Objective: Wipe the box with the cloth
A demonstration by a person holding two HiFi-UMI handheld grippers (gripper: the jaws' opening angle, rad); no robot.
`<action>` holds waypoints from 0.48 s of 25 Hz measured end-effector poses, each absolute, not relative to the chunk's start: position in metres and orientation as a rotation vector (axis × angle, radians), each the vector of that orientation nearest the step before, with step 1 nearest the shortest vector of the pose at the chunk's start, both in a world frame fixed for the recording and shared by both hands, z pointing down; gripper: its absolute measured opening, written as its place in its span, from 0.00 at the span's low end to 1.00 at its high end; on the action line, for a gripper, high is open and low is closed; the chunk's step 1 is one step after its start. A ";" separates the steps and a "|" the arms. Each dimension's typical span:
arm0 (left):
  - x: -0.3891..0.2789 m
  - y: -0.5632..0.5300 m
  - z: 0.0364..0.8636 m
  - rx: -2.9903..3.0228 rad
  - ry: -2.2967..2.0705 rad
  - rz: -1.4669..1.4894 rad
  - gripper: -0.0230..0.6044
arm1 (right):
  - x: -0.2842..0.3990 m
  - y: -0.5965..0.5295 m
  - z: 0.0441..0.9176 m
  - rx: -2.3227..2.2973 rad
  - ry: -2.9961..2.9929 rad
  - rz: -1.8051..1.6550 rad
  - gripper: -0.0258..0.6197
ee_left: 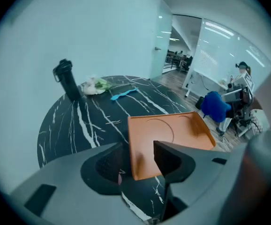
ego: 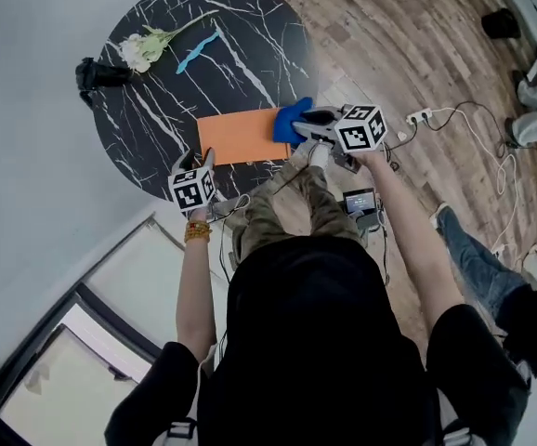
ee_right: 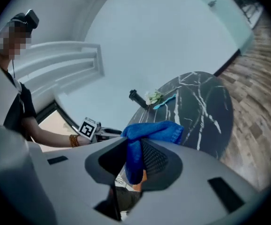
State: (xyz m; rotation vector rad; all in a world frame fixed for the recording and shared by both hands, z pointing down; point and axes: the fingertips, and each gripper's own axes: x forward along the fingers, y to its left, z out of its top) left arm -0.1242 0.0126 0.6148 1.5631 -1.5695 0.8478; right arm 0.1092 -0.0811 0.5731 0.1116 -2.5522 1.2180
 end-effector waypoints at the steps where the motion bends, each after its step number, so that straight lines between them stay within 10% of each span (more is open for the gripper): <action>1: -0.139 0.019 0.618 1.547 -1.565 0.825 0.37 | 0.089 -0.082 0.567 0.033 -2.552 1.154 0.16; 12: -0.132 0.000 0.647 1.621 -1.350 0.589 0.31 | -0.112 -0.078 0.612 -0.514 -2.116 0.624 0.16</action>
